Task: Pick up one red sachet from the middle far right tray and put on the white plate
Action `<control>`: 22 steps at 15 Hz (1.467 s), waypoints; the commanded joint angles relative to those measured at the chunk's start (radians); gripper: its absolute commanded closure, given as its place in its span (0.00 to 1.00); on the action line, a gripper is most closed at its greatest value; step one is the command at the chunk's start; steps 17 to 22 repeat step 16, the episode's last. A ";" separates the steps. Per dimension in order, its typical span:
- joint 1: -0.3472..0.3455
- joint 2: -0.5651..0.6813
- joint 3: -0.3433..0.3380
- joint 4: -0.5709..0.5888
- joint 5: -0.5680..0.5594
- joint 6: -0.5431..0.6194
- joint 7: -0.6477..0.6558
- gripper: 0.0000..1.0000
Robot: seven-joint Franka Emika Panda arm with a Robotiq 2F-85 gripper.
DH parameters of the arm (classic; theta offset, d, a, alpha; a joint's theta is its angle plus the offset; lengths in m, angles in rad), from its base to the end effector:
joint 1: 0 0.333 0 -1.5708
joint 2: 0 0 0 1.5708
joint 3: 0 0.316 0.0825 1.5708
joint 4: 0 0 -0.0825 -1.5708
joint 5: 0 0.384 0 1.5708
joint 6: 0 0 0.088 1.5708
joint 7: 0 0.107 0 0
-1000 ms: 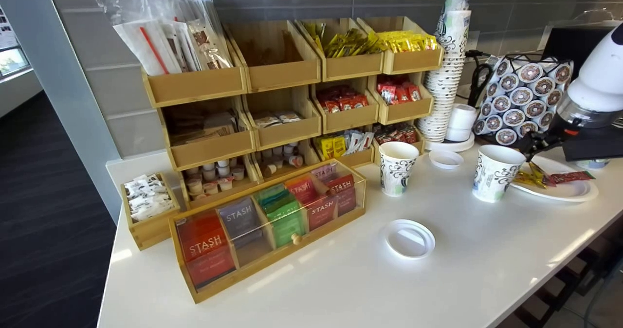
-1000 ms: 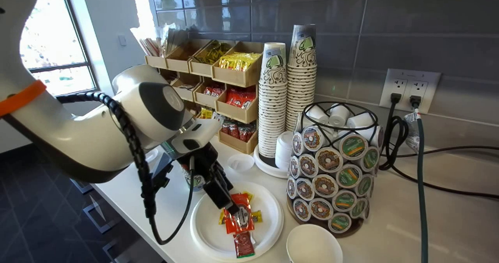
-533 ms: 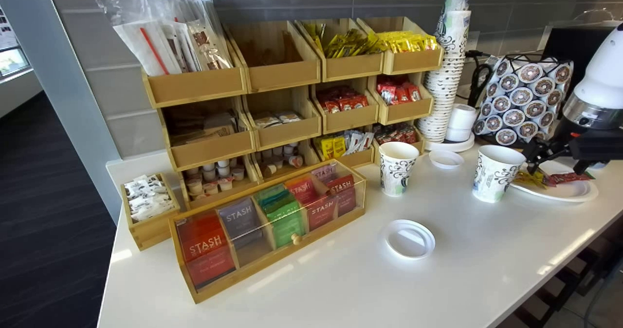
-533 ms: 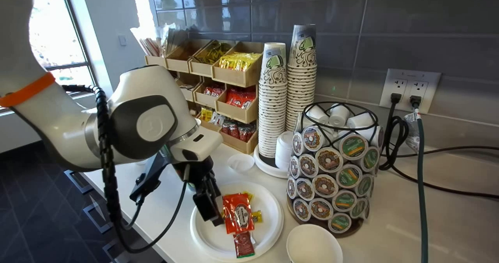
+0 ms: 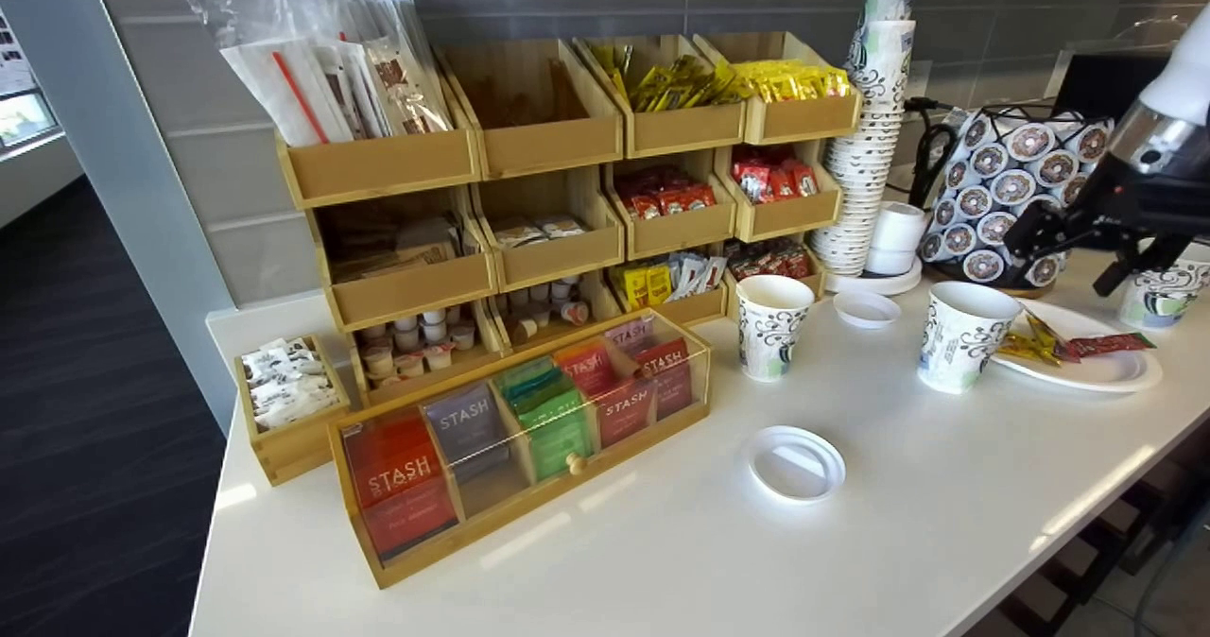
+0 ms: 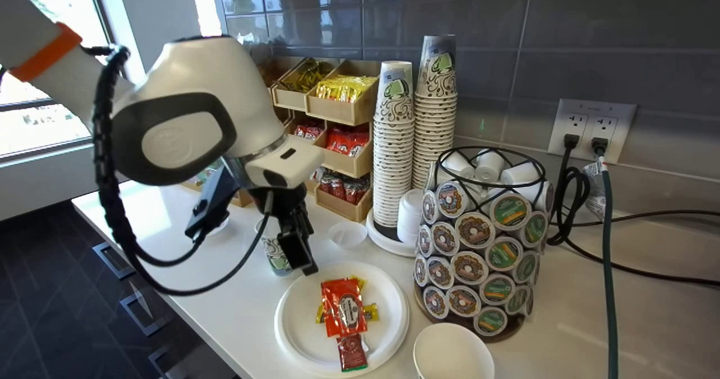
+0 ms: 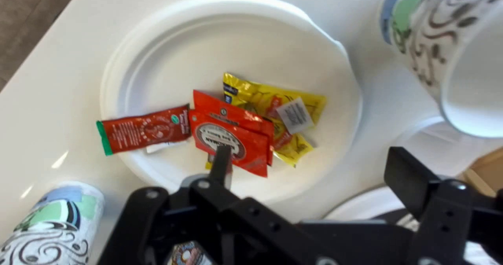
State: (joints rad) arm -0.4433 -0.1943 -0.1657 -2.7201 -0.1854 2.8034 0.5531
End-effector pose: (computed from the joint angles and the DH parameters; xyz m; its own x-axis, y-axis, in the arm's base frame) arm 0.3525 -0.2328 0.3131 0.5142 -0.8150 0.2670 -0.8316 -0.5500 -0.0770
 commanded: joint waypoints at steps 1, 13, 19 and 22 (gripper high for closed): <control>0.045 -0.231 -0.058 0.033 0.123 -0.258 -0.205 0.00; 0.043 -0.513 -0.175 0.164 0.082 -0.641 -0.667 0.00; 0.050 -0.524 -0.184 0.164 0.082 -0.646 -0.689 0.00; 0.050 -0.524 -0.184 0.164 0.082 -0.646 -0.689 0.00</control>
